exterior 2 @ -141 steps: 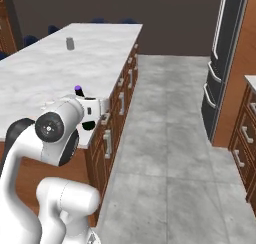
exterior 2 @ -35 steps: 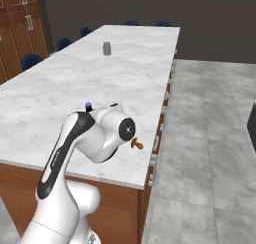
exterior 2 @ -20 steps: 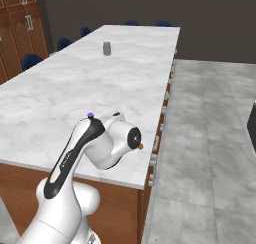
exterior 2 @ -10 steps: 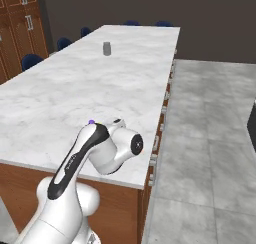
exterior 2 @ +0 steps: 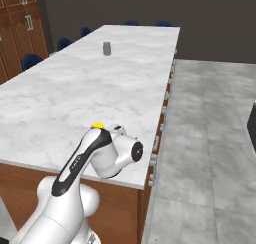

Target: Open the cabinet directly in front. Then move the beer and the cup to the dining counter with the jar on it.

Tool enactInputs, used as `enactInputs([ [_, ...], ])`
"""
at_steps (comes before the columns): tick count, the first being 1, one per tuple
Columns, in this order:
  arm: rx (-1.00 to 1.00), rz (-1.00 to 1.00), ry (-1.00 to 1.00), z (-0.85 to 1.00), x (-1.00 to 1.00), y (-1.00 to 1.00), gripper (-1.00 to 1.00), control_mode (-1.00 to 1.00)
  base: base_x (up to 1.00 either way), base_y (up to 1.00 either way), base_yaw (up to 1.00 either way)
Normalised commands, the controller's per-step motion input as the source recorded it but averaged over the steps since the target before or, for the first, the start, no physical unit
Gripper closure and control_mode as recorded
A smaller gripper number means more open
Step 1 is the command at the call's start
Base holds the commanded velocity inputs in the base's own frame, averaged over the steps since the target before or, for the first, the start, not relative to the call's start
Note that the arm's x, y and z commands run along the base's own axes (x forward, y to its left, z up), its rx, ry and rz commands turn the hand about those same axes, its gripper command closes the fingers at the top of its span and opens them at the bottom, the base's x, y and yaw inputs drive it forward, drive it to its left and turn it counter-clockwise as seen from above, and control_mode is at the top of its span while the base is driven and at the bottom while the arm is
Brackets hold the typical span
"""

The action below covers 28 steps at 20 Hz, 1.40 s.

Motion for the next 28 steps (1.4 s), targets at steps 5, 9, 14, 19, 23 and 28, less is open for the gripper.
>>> enactInputs([
  [5,0.00,0.01,0.00,-0.26,0.29,0.00,1.00,-1.00,0.00,0.00,0.00],
  [9,0.00,0.01,0.00,-0.24,0.21,0.00,1.00,-1.00,0.00,0.00,0.00],
  [14,0.00,0.01,0.00,-0.20,0.15,0.00,1.00,-1.00,0.00,0.00,0.00],
  [19,0.00,0.01,0.00,-0.17,0.16,0.00,1.00,-1.00,0.00,0.00,0.00],
  [23,0.00,0.01,0.00,-0.21,0.22,0.00,1.00,-1.00,0.00,0.00,0.00],
  [28,0.00,0.01,0.00,-0.18,0.19,0.00,1.00,-1.00,0.00,0.00,0.00],
])
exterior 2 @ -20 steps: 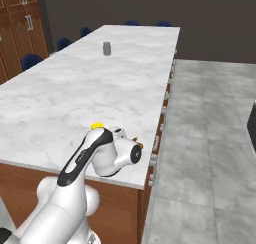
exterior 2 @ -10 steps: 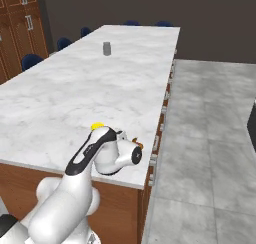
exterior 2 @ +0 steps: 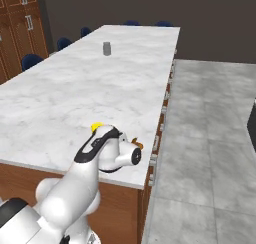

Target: Open the cabinet directly in front. Then move the beer and the cup to the dining counter with the jar on it.

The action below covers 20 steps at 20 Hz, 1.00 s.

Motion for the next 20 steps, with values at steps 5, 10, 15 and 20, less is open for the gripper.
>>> enactInputs([
  [5,0.00,0.01,0.00,-0.22,0.20,0.00,1.00,-1.00,0.00,0.00,0.00],
  [10,0.00,0.01,0.00,-0.25,0.20,0.00,1.00,-1.00,0.00,0.00,0.00],
  [15,0.00,0.01,0.00,-0.29,0.22,0.00,1.00,-1.00,0.00,0.00,0.00],
  [20,0.00,0.02,0.00,-0.33,0.14,0.01,1.00,-1.00,0.00,0.00,0.00],
])
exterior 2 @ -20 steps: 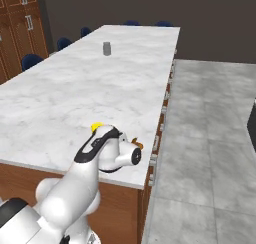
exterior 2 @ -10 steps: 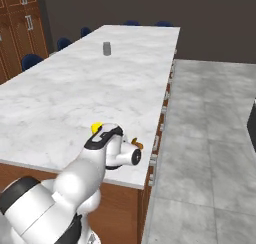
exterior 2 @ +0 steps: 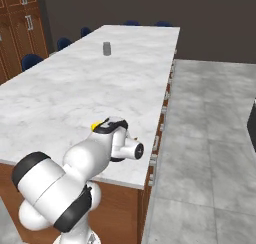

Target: Open the cabinet directly in front. Then move the beer and the cup to the dining counter with the jar on it.

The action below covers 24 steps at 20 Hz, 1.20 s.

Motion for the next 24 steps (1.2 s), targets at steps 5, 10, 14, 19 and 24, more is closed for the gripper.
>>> enactInputs([
  [5,-0.02,0.02,0.00,-0.27,0.00,0.10,1.00,-1.00,0.00,0.00,0.00],
  [10,-0.04,0.01,0.00,-0.24,0.00,0.16,1.00,-1.00,0.00,0.00,0.00],
  [14,-0.05,0.00,0.00,-0.24,0.00,0.21,1.00,-1.00,0.00,0.00,0.00],
  [19,-0.01,0.01,-0.09,-0.20,-0.08,0.03,1.00,-1.00,0.00,0.00,0.00],
  [24,0.00,0.00,-0.19,-0.21,-0.23,0.00,-1.00,-1.00,0.00,0.00,0.00],
])
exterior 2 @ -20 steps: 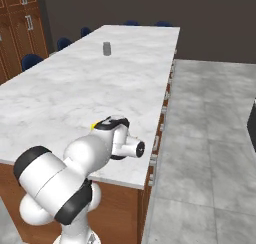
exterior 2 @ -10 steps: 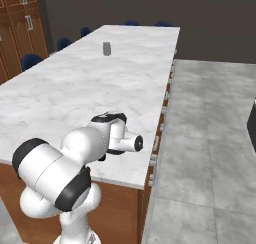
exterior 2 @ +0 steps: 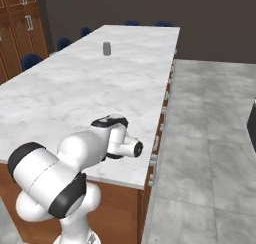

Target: Open the cabinet directly in front. Then move the beer and the cup to the dining counter with the jar on it.

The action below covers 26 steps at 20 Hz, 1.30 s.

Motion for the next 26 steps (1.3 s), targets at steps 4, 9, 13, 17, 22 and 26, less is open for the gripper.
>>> enactInputs([
  [4,0.00,0.00,-0.15,-0.20,-0.06,0.00,-1.00,-1.00,0.00,0.00,0.00],
  [9,0.00,0.00,-0.12,-0.09,-0.04,0.00,-1.00,-1.00,0.00,0.00,0.00],
  [13,0.00,0.00,-0.13,-0.01,-0.34,0.00,-1.00,-1.00,0.00,0.00,0.00],
  [17,0.00,0.00,-0.14,0.00,-0.47,0.00,-1.00,-1.00,0.00,0.00,0.00],
  [22,0.00,0.00,-0.20,0.27,-0.58,0.00,-1.00,-1.00,0.00,0.00,0.00],
  [26,0.00,0.00,-0.19,0.62,-0.41,-0.05,-1.00,-1.00,0.00,0.00,0.00],
])
